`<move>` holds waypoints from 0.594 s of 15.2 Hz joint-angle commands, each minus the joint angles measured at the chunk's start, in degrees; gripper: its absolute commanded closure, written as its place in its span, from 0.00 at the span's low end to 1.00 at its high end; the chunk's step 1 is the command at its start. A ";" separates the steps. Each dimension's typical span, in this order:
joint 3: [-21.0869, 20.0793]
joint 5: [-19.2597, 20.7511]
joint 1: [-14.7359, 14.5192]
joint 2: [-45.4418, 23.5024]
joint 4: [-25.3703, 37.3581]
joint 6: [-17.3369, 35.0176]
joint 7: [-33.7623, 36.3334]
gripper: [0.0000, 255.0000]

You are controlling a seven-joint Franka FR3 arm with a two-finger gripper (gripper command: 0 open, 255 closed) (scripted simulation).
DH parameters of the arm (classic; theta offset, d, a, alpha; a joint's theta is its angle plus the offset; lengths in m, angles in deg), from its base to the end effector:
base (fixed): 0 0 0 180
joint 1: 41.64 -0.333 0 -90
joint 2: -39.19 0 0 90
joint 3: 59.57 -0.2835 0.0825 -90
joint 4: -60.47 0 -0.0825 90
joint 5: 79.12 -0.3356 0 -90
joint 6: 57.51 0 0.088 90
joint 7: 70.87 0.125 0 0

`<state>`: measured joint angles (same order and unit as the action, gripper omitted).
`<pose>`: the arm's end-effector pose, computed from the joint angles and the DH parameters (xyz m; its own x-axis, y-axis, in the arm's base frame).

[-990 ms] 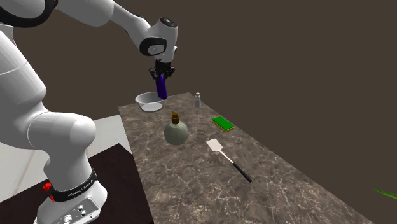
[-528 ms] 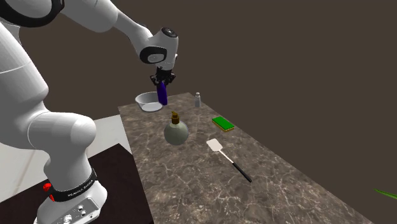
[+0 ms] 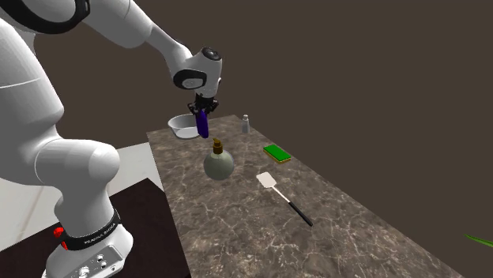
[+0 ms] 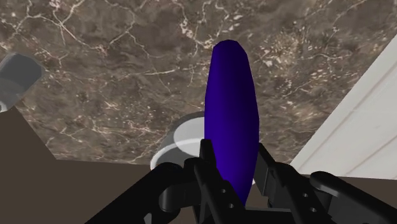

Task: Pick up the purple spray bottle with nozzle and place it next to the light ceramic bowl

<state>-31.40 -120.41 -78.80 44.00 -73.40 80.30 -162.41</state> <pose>0.4725 0.0867 0.3642 0.2750 0.7969 0.5379 0.9462 -0.3236 -0.0045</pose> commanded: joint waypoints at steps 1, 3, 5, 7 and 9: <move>0.15 -1.87 -0.21 -1.19 -0.43 0.91 -1.91 1.00; 0.23 -3.66 -0.38 -2.36 -0.73 1.65 -3.67 1.00; 0.26 -5.53 -0.51 -3.59 -0.96 2.32 -5.49 1.00; 0.24 -7.48 -0.60 -4.87 -1.13 2.93 -7.37 1.00; 0.17 -9.50 -0.64 -6.19 -1.23 3.47 -9.28 1.00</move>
<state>-31.24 -128.72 -79.44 38.61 -74.64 83.50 -170.52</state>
